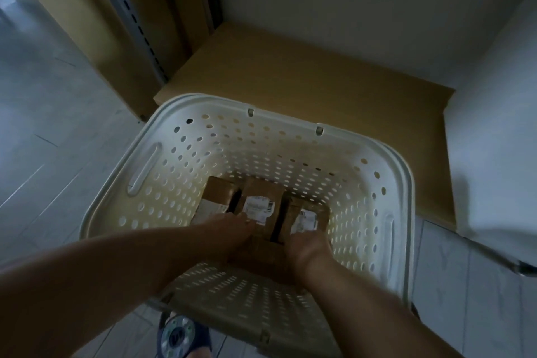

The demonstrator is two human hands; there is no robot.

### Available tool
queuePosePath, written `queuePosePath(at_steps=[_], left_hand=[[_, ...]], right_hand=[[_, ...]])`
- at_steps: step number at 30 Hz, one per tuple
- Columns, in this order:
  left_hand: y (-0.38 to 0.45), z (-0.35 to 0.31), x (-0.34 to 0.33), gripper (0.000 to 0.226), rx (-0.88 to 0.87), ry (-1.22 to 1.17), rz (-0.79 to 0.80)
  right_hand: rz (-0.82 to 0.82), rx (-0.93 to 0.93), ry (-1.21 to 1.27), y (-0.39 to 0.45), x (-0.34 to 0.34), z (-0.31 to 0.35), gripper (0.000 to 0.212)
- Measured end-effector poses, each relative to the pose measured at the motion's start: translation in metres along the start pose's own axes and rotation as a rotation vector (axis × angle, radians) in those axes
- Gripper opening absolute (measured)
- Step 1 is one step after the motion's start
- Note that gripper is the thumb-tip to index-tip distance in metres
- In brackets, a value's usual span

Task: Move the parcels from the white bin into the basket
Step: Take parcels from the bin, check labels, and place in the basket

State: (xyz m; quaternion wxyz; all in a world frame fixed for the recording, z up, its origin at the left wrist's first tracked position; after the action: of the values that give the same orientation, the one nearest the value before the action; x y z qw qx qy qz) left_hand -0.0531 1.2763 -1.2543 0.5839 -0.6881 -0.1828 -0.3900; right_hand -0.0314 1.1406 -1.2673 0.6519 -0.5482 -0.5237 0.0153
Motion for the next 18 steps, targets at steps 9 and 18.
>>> queuePosePath(at_steps=[9, 18], left_hand=[[0.006, -0.005, 0.002, 0.079, -0.071, 0.066, 0.061], [-0.011, 0.014, 0.058, 0.064, -0.047, 0.089, -0.032]], right_hand=[[0.051, 0.001, -0.023, 0.012, -0.009, 0.002, 0.028], [0.099, 0.086, 0.087, -0.029, 0.046, -0.029, 0.053]])
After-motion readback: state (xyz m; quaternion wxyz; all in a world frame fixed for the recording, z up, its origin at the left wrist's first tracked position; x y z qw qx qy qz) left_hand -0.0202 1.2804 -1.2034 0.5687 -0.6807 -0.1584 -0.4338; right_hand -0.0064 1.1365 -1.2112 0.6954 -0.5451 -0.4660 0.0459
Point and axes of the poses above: each hand's wrist, its own y-axis towards the middle knuckle, its own x-axis out of the back of the hand, z = x × y, the point moved 8 cm from there along y, towards the middle knuckle, and after that the axes turned 6 degrees about -z, right-handed, at the moved point
